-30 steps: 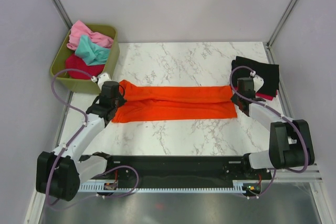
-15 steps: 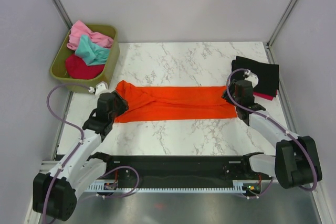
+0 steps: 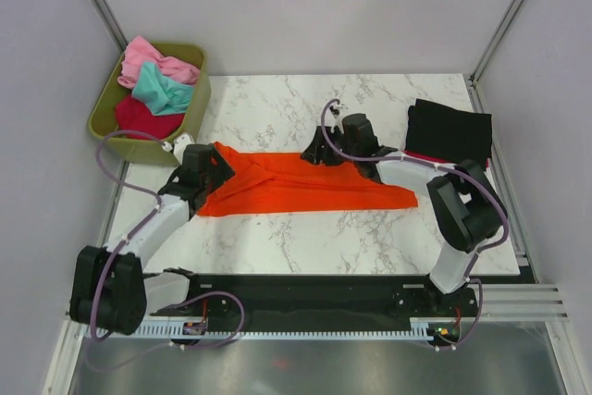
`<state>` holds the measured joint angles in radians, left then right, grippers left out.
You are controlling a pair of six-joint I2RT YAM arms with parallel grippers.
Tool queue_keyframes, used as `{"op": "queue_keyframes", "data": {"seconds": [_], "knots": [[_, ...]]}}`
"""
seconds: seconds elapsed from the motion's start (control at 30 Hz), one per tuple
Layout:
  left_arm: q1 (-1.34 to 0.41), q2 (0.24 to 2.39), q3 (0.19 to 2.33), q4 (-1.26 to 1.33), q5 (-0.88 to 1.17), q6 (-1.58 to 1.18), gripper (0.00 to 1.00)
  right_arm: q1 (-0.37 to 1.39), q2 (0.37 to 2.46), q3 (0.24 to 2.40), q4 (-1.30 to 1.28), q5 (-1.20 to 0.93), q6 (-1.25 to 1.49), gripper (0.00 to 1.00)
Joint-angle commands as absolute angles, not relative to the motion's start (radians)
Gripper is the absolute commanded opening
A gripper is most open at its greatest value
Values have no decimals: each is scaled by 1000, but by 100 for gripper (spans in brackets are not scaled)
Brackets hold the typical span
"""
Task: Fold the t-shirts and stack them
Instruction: Fold the tshirt
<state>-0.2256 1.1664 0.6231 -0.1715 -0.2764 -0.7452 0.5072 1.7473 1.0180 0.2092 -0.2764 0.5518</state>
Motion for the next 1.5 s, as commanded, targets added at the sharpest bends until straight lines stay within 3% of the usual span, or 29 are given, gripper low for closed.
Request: {"op": "queue_keyframes", "data": {"seconds": [0.0, 0.47, 0.63, 0.73, 0.77, 0.83, 0.93, 0.97, 1.03, 1.2, 1.27, 1.33, 1.47], "knots": [[-193, 1261, 701, -100, -275, -811, 80, 549, 1837, 1158, 247, -373, 505, 60], [-106, 1557, 867, 50, -196, -828, 67, 646, 2239, 1573, 196, -483, 503, 58], [-106, 1603, 831, 144, -149, -827, 66, 683, 2299, 1640, 158, -488, 492, 57], [-100, 1626, 848, 133, -137, -825, 55, 690, 2315, 1655, 153, -494, 492, 56], [-98, 1638, 850, 133, -132, -822, 45, 689, 2315, 1654, 153, -495, 492, 54], [-91, 1646, 857, 121, -133, -822, 35, 692, 2318, 1657, 155, -494, 492, 53], [-83, 1646, 859, 103, -146, -824, 16, 695, 2332, 1677, 155, -502, 492, 46], [-83, 1644, 858, 98, -152, -824, 7, 695, 2342, 1683, 153, -505, 494, 39], [-81, 1634, 854, 94, -169, -824, 2, 698, 2352, 1695, 152, -508, 497, 37], [-81, 1629, 850, 77, -187, -828, 2, 698, 2384, 1732, 138, -523, 503, 31], [-81, 1625, 848, 60, -199, -828, 2, 699, 2384, 1733, 135, -523, 500, 24], [-81, 1615, 842, 49, -221, -831, 2, 698, 2382, 1732, 132, -522, 494, 25], [-80, 1606, 836, 41, -233, -838, 2, 698, 2369, 1715, 133, -534, 492, 13]]}}
